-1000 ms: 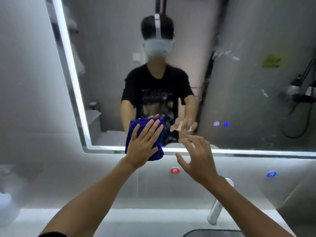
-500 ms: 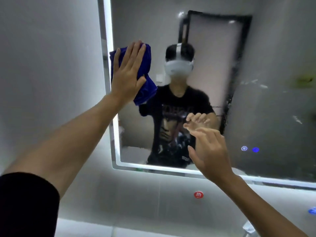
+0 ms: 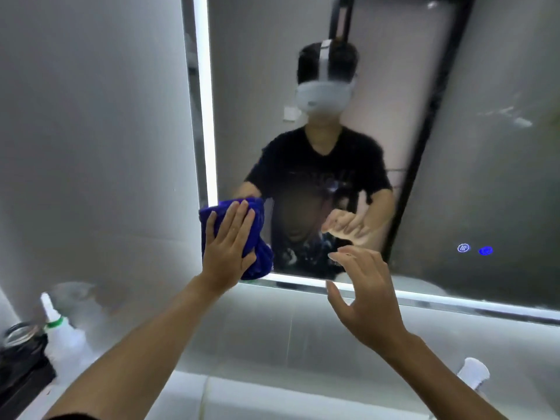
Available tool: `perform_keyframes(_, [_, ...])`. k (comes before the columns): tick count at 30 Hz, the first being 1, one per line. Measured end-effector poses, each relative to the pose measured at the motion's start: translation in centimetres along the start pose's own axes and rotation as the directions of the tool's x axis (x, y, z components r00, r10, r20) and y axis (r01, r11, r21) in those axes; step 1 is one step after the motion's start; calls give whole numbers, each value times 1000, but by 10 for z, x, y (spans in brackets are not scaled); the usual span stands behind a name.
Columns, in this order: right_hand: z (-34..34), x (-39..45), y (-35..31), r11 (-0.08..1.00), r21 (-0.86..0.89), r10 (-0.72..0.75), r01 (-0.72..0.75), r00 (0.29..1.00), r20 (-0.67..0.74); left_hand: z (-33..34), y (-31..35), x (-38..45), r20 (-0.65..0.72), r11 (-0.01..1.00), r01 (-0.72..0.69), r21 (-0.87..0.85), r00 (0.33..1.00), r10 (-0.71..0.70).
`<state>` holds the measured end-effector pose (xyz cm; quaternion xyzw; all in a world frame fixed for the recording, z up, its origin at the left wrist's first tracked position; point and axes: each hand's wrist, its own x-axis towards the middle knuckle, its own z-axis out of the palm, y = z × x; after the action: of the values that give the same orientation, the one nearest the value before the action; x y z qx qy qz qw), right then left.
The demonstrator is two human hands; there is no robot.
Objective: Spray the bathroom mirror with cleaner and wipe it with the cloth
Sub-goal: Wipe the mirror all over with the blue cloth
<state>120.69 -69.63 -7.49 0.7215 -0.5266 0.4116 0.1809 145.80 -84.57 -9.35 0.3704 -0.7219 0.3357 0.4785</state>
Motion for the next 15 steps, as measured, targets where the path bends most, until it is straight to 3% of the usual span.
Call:
perform_keyframes(4, [2,-17,1,1000,-14,13,-12,998,59,21,20,-68,50,1000,22,13,998,-22])
perform_keyframes(7, [-6,-19,8,999,-40,15,-12,997,70,25,27,-69,39,999,53,7,998,-53])
perform_keyframes(12, [-26,-4,17,998,-51,23,-23,1000,4,8,45,30,-59,999,-28,-19,998,27])
perform_keyframes(15, [-42,5,21,999,-49,-5,2,998,-60,-14,61,118,-44,998,-65,-8,997,65])
